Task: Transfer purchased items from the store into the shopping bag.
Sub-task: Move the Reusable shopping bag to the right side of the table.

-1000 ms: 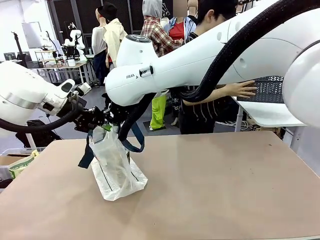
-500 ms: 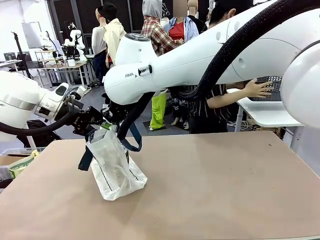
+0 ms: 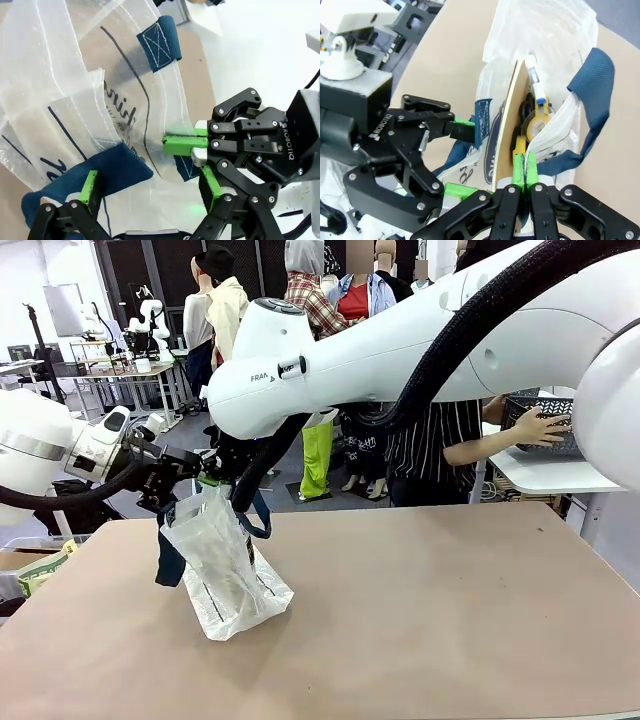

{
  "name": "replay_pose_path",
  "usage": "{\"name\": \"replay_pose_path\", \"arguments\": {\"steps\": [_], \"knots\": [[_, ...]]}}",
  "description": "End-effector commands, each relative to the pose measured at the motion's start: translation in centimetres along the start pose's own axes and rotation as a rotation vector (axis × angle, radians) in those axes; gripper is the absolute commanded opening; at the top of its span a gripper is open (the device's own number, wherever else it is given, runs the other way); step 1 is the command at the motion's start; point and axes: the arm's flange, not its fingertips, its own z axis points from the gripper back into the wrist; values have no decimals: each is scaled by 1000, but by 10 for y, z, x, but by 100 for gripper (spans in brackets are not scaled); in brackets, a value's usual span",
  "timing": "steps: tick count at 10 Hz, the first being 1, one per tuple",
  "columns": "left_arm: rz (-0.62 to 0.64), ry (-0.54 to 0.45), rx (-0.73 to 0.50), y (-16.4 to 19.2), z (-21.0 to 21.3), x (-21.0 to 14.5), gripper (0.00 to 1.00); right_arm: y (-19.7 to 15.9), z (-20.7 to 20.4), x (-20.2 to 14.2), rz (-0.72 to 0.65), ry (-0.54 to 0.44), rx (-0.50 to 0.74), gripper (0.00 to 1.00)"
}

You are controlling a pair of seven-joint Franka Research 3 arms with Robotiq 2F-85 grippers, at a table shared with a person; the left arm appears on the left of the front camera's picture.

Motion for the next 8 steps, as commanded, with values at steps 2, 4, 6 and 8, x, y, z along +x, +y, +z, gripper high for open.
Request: {"name": "replay_pose_path", "arguments": {"steps": [2,4,6,8], "knots": [[23,-32,-129,-2,-2,5,100,1,-10,-10,38,-3,56,0],[54,-28,-136,-1,-8,11,100,7,-11,-7,68,-13,62,0],[95,-44,-94,0,-9,13,100,5,-8,-11,61,-31,63,0],[129,-89,-54,1,-10,16,100,4,-6,-15,65,-34,59,0]]}}
